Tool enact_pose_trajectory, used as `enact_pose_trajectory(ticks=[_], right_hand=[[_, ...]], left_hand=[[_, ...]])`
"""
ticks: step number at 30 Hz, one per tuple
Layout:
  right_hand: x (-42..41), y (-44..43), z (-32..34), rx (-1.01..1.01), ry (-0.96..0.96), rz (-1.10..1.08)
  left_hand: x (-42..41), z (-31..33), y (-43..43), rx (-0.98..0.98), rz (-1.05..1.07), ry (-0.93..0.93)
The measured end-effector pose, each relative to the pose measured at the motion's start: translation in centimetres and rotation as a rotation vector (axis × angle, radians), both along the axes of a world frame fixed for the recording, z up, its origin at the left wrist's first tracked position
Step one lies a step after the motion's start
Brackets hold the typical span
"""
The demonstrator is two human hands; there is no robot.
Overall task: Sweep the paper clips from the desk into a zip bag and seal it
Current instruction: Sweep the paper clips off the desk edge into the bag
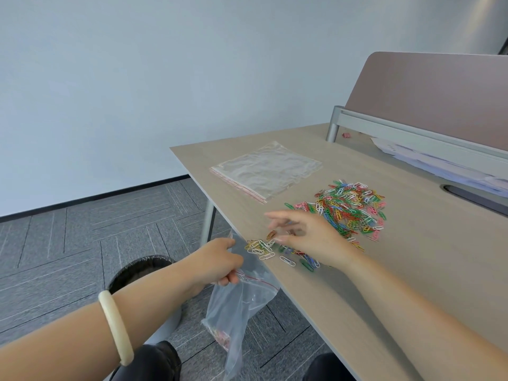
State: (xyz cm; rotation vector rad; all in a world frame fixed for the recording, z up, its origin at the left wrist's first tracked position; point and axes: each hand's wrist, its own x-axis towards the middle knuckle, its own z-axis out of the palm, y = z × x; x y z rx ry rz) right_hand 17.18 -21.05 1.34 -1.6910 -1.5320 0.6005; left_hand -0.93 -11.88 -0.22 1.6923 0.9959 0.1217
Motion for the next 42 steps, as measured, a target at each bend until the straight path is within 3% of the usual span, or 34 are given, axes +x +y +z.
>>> enact_pose_trajectory(ticks=[5, 9, 12, 21, 23, 28, 30, 35, 42], right_hand=[[3.0, -2.9, 0.4, -0.312, -0.212, 0.074], [1.4, -1.8, -1.5, -0.145, -0.355, 0.061], [-0.3, 0.0, -2.1, -0.018, -0.274, 0.039], [-1.9, 1.0, -1.1, 0.050, 0.092, 0.022], [-0.1, 0.2, 0.1, 0.034, 0.009, 0.007], [3.7, -2.6, 0.5, -0.293, -0.463, -0.005], [3.3, -2.4, -0.2, -0.267, -0.548, 0.006], [2.0, -0.5, -1.4, -0.080, -0.569, 0.033], [-0.9, 1.6, -2.0, 0.031, -0.471, 0.110]], left_hand=[[0.0, 0.0, 0.1, -0.007, -0.001, -0.006], [0.1, 0.0, 0.0, -0.017, -0.010, 0.003], [0.3, 0.0, 0.0, -0.015, -0.012, -0.017], [0.1, 0.1, 0.3, -0.022, 0.015, -0.037], [0.0, 0.2, 0.2, -0.018, 0.017, -0.041], [-0.3, 0.2, 0.1, -0.016, 0.006, -0.039], [-0.3, 0.2, -0.1, -0.018, 0.002, -0.037], [-0.1, 0.0, -0.3, -0.022, 0.006, -0.037], [0.2, 0.2, 0.0, -0.011, 0.006, -0.047]])
